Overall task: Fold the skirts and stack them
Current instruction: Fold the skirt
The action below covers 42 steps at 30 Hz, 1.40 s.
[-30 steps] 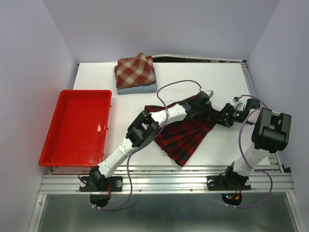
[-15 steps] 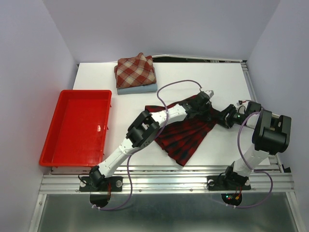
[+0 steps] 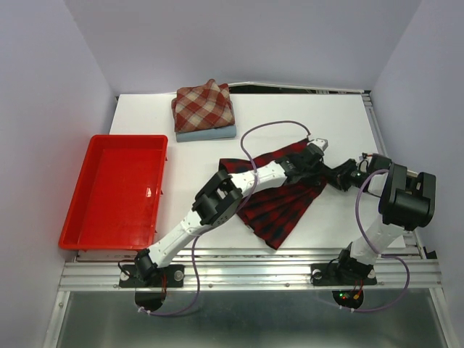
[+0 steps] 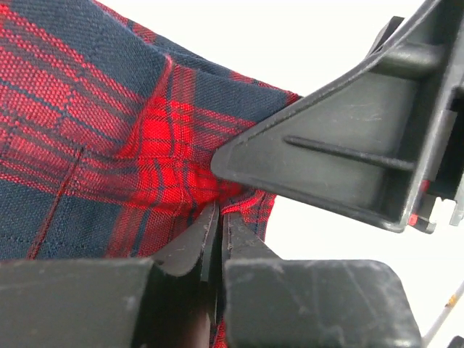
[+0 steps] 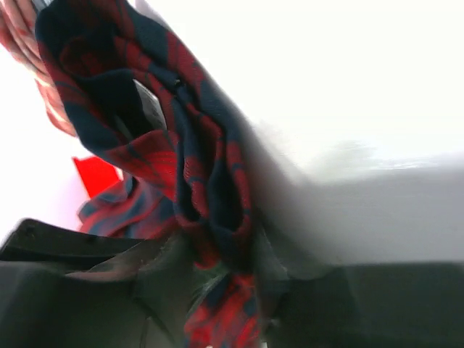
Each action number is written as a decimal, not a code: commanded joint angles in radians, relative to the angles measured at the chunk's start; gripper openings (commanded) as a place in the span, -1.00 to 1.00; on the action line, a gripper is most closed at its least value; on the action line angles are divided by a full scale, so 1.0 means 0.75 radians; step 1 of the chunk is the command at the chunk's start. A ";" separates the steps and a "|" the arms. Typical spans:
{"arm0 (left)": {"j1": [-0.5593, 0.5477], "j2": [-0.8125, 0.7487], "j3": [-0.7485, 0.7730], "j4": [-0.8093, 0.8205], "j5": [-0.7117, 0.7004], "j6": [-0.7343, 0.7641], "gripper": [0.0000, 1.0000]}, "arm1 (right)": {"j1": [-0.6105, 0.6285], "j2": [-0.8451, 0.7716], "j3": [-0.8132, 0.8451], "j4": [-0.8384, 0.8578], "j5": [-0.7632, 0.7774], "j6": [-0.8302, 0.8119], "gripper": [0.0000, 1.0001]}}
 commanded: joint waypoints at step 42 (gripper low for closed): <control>0.091 -0.841 -0.905 -0.468 0.261 1.101 0.27 | 0.013 -0.027 0.038 -0.115 0.106 -0.194 -0.99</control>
